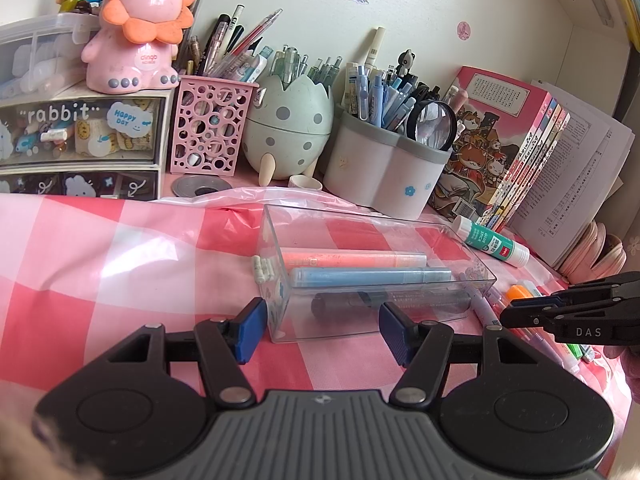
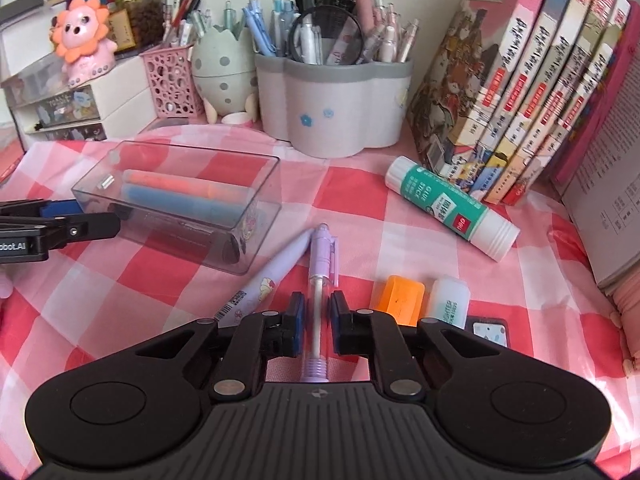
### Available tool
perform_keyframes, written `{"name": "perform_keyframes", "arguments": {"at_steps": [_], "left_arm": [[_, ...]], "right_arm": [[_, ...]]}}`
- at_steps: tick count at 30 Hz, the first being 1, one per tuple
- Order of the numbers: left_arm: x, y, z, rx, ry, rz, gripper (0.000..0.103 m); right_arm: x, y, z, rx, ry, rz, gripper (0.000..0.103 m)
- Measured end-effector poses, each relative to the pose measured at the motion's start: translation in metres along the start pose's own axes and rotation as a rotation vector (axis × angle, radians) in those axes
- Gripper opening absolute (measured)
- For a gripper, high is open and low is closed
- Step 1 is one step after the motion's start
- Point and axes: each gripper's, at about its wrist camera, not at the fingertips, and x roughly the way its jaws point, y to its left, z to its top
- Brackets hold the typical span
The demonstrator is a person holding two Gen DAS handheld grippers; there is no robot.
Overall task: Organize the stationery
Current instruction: 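Grasp the lilac pen with the right gripper and lift it, then lower the lilac pen into the clear box and open the right gripper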
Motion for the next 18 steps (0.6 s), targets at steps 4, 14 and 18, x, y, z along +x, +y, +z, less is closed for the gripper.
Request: {"name": "perform_keyframes", "arguments": {"at_steps": [4, 14, 18], "left_arm": [[0.000, 0.000, 0.000, 0.000, 0.000, 0.000, 0.036], [0.000, 0.000, 0.000, 0.000, 0.000, 0.000, 0.036], [0.000, 0.000, 0.000, 0.000, 0.000, 0.000, 0.036]], "right_arm": [[-0.008, 0.001, 0.007, -0.060, -0.019, 0.006, 0.010], [-0.027, 0.014, 0.046, -0.275, -0.116, 0.044, 0.010], [-0.023, 0.030, 0.061, -0.410, -0.137, 0.123, 0.010]]}}
